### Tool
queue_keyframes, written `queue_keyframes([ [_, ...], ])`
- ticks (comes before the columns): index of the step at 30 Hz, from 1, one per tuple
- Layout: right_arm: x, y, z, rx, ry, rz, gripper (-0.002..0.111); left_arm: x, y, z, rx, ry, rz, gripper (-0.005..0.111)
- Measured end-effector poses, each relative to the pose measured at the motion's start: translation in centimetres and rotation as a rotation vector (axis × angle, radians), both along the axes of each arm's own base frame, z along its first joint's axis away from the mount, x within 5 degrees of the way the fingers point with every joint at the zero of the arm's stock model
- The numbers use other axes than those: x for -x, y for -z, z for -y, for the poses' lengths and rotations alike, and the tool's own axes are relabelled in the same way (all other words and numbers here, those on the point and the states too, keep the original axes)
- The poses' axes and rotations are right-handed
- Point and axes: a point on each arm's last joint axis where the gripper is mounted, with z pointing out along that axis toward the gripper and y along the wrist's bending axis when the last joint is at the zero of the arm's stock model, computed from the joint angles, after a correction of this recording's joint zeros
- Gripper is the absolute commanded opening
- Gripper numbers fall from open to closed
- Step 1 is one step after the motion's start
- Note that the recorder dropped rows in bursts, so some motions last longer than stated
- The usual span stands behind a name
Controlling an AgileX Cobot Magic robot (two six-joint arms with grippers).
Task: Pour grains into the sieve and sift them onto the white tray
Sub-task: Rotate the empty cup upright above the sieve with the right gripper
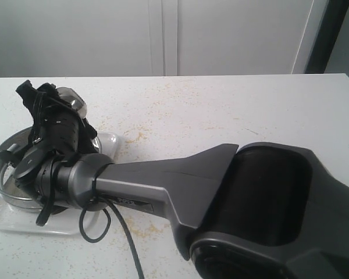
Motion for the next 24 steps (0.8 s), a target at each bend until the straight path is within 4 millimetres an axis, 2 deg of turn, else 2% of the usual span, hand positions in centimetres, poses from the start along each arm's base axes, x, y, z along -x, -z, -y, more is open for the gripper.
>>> queue_keyframes([
  [4, 0.0, -0.1, 0.0, 0.039, -0.006, 0.014, 0.0, 0.0, 0.0, 0.0, 0.0, 0.0, 0.0, 0.0],
  [9, 0.0, -0.2, 0.1, -0.014, 0.011, -0.016, 0.0, 0.0, 0.0, 0.0, 0.0, 0.0, 0.0, 0.0],
  [14, 0.2, -0.7, 0.6, -0.108, 0.065, -0.13, 0.0, 0.0, 0.0, 0.0, 0.0, 0.0, 0.0, 0.0],
  [24, 1.4, -3.1, 1.7, -0.353, 0.189, -0.412, 0.0, 0.0, 0.0, 0.0, 0.0, 0.0, 0.0, 0.0],
])
